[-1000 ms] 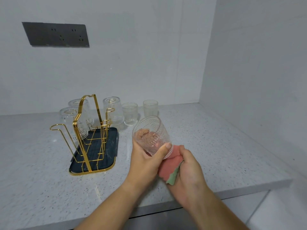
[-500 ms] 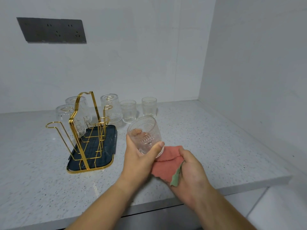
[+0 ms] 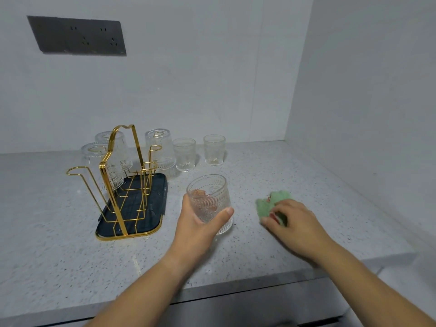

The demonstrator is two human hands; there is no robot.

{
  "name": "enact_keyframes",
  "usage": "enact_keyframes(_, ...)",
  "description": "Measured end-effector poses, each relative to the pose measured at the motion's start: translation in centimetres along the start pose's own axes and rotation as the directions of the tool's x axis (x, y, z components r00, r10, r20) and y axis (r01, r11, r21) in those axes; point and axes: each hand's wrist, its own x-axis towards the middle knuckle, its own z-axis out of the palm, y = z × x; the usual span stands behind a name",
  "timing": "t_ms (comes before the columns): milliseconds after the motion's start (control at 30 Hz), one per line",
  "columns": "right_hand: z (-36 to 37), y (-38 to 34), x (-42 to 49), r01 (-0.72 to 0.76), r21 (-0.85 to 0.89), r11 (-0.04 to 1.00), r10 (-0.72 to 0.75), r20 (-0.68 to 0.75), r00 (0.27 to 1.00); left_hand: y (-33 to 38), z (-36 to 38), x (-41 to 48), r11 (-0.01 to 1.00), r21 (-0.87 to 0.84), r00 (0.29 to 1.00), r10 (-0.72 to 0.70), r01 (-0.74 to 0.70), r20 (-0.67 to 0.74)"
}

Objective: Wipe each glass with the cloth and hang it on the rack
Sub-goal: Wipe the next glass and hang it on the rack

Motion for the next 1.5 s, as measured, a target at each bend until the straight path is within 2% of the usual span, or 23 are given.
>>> enact_keyframes(67, -0.3, -0.7, -0.3, -0.013, 0.063, 0.998, 0.015, -0.023, 1.000, 0.0, 0.1, 0.0, 1.000, -0.004, 1.000, -0.001, 0.001, 0.008)
enact_keyframes(167, -1.1, -3.0, -0.8, -0.014, 0.187, 0.982, 0.043, -0.148, 0.988, 0.4, 0.0, 0.1, 0.999, -0.036, 0.999, -0.019, 0.020, 0.045)
enact_keyframes(233, -1.4, -5.1, -1.2, -0.004, 0.370, 0.929, 0.077, -0.182, 0.980, 1.1, -0.2, 0.2, 0.998, -0.059, 0.997, -0.015, 0.019, 0.071)
enact_keyframes(267, -1.3, -6.2, -1.4, -0.029, 0.530, 0.848, 0.122, -0.142, 0.982, 1.5, -0.2, 0.2, 0.997, -0.073, 0.997, -0.010, 0.015, 0.077)
enact_keyframes(300, -1.2, -7.3, -1.5, -0.082, 0.709, 0.700, 0.156, -0.039, 0.987, 2.0, -0.2, 0.2, 0.996, -0.092, 0.997, 0.000, 0.007, 0.080)
enact_keyframes(333, -0.8, -8.2, -1.5, -0.164, 0.853, 0.496, 0.138, 0.109, 0.984, 2.5, -0.1, 0.2, 0.993, -0.119, 0.997, 0.012, -0.002, 0.080)
enact_keyframes(400, 0.1, -9.7, -1.5, -0.340, 0.937, 0.081, -0.069, 0.345, 0.936, 3.5, -0.1, 0.2, 0.983, -0.185, 0.996, 0.038, -0.022, 0.082)
enact_keyframes(433, 0.6, -10.4, -1.6, -0.402, 0.913, -0.067, -0.180, 0.386, 0.905, 3.9, -0.3, 0.2, 0.976, -0.213, 0.996, 0.049, -0.031, 0.079)
enact_keyframes(467, 1.1, -11.0, -1.7, -0.440, 0.881, -0.175, -0.267, 0.387, 0.882, 4.2, -0.4, 0.2, 0.972, -0.230, 0.996, 0.057, -0.039, 0.073)
enact_keyframes(533, 1.5, -12.2, -1.7, -0.450, 0.833, -0.323, -0.338, 0.343, 0.877, 4.6, -0.9, 0.3, 0.973, -0.228, 0.997, 0.055, -0.040, 0.061)
enact_keyframes(633, 1.2, -13.5, -1.3, -0.393, 0.808, -0.439, -0.310, 0.274, 0.910, 5.2, -2.0, 0.3, 0.979, -0.200, 0.998, 0.040, -0.029, 0.050)
enact_keyframes(733, 0.5, -14.0, -0.5, -0.299, 0.860, -0.412, -0.213, 0.228, 0.950, 6.1, -3.6, 0.2, 0.984, -0.173, 0.998, 0.053, -0.046, 0.034)
enact_keyframes(833, -1.2, -14.0, 0.8, -0.204, 0.931, -0.303, -0.150, 0.165, 0.975, 8.1, -5.2, 0.2, 0.990, -0.048, 0.992, 0.130, -0.130, -0.001)
enact_keyframes(933, -3.4, -14.4, 2.7, -0.056, 0.996, -0.066, -0.086, 0.050, 0.995, 11.1, -7.0, 1.3, 0.973, 0.114, 0.979, 0.204, -0.202, -0.011)
enact_keyframes(1000, -4.7, -14.9, 4.1, 0.039, 0.995, 0.095, -0.047, -0.035, 0.998, 13.5, -8.7, 3.0, 0.959, 0.200, 0.979, 0.205, -0.201, 0.003)
enact_keyframes(1133, -6.1, -17.1, 7.6, 0.204, 0.917, 0.344, -0.072, -0.191, 0.979, 17.3, -11.2, 7.0, 0.921, 0.358, 0.988, 0.149, -0.153, 0.037)
enact_keyframes(1233, -6.6, -19.4, 10.0, 0.264, 0.807, 0.528, -0.089, -0.256, 0.962, 18.6, -12.1, 8.9, 0.885, 0.450, 0.993, 0.097, -0.119, 0.070)
enact_keyframes(1333, -6.3, -21.5, 11.6, 0.308, 0.720, 0.622, -0.149, -0.277, 0.949, 18.9, -12.7, 10.0, 0.896, 0.442, 0.998, 0.014, -0.042, 0.066)
enact_keyframes(1500, -5.4, -24.1, 13.3, 0.340, 0.615, 0.712, -0.218, -0.267, 0.939, 19.4, -13.5, 10.8, 0.897, 0.439, 0.995, -0.085, 0.054, 0.051)
